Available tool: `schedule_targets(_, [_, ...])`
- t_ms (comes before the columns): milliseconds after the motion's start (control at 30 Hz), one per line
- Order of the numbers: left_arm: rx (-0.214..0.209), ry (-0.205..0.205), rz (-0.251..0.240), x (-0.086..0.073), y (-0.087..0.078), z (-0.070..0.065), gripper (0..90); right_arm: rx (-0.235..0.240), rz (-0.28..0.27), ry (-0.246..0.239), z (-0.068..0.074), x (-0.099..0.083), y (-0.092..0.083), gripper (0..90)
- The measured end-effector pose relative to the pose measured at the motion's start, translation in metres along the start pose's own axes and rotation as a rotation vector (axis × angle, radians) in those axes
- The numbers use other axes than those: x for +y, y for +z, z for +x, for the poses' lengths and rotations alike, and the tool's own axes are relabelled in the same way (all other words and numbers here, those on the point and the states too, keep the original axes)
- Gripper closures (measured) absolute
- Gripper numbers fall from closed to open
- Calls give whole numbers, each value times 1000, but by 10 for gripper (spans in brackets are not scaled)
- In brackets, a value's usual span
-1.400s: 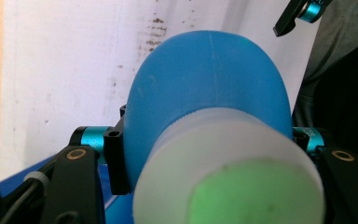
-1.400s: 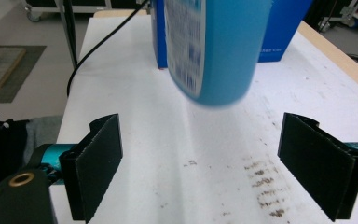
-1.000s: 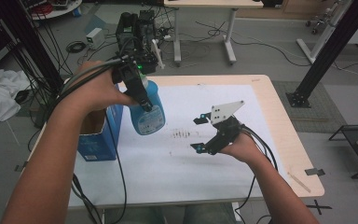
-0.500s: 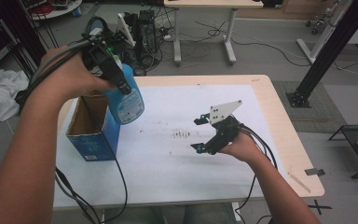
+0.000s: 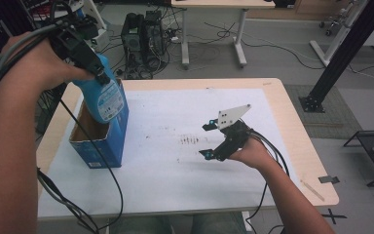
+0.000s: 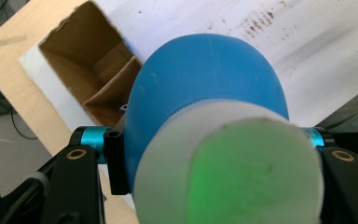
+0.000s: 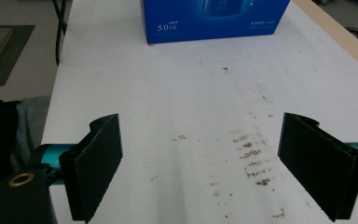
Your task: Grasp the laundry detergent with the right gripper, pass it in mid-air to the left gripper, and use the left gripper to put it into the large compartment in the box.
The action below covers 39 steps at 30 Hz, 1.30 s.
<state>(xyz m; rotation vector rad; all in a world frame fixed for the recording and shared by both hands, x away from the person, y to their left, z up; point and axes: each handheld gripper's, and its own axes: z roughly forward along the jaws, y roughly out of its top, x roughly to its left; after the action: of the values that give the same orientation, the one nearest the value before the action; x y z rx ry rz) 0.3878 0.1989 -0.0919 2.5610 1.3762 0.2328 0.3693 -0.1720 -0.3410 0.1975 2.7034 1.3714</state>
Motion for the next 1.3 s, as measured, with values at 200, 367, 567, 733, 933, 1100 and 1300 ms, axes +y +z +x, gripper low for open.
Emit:
schedule_targets(200, [7,-55,22,-5,2,20,382,-4,-6,-11,-3,-1,2,129])
schedule_targets(367, [18,-108,42,-8,11,36,383,-13,-2,-8,-4,-1,4,129])
schedule_targets(567, [10,-108,75,-10,25,47,382,-16,0,-2,-4,-2,5,129])
schedule_targets(733, [-13,-108,89,-13,47,54,382,-18,8,6,-4,-2,5,129])
schedule_targets(933, [-30,-87,112,-16,79,57,382,-18,11,-8,-4,-2,6,129])
schedule_targets(1100, [-50,-6,175,-20,102,65,382,-16,24,-7,-3,-1,5,129])
schedule_targets(1300, [-53,26,176,-25,126,67,382,-20,21,-10,-4,-1,5,129])
